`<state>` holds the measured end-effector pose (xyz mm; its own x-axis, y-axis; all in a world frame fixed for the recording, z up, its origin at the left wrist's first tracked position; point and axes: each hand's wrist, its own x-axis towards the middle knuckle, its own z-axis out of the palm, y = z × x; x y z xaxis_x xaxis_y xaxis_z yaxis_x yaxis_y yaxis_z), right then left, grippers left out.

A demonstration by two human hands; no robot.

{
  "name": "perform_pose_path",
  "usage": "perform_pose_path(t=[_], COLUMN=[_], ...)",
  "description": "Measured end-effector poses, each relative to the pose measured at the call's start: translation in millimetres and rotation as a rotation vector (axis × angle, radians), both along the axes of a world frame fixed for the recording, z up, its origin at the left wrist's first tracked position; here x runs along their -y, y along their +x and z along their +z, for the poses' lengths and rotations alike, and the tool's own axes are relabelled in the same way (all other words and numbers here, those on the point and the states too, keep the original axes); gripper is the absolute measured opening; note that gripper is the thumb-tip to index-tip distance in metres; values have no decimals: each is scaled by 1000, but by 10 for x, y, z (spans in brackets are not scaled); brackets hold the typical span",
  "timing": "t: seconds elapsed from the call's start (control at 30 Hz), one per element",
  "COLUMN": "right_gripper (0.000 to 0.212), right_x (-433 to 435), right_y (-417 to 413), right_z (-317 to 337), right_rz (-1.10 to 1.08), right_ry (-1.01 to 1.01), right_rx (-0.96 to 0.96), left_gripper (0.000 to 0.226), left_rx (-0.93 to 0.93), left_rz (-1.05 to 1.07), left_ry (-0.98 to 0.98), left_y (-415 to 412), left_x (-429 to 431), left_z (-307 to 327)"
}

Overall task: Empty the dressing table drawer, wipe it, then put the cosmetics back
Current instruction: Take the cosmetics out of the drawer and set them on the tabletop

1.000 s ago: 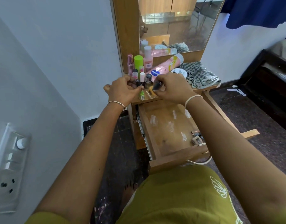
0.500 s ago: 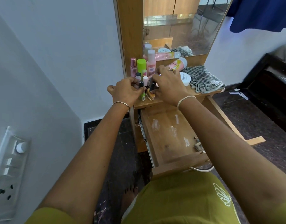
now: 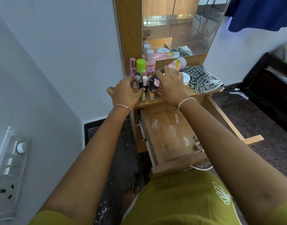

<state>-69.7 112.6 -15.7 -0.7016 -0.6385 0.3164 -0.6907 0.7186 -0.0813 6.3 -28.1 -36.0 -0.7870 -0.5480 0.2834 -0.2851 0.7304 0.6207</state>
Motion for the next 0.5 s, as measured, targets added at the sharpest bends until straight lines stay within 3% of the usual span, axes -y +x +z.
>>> perform_pose_path(t=[0.2,0.33,0.5], right_gripper=[34,30,23], right_x=[-363,-797,-1285], right_y=[13,16,34], right_z=[-26,-212,-452], right_rz=[12,30,-65], right_ry=[-145,-236,-135], right_rx=[-15,96,306], left_gripper=[51,34,17], left_rx=[-154,-195,-53], left_rz=[90,-59,-255], left_ry=[149,190,212], left_y=[120,226,275], left_x=[-191,-472,-867], left_z=[31,-48,-368])
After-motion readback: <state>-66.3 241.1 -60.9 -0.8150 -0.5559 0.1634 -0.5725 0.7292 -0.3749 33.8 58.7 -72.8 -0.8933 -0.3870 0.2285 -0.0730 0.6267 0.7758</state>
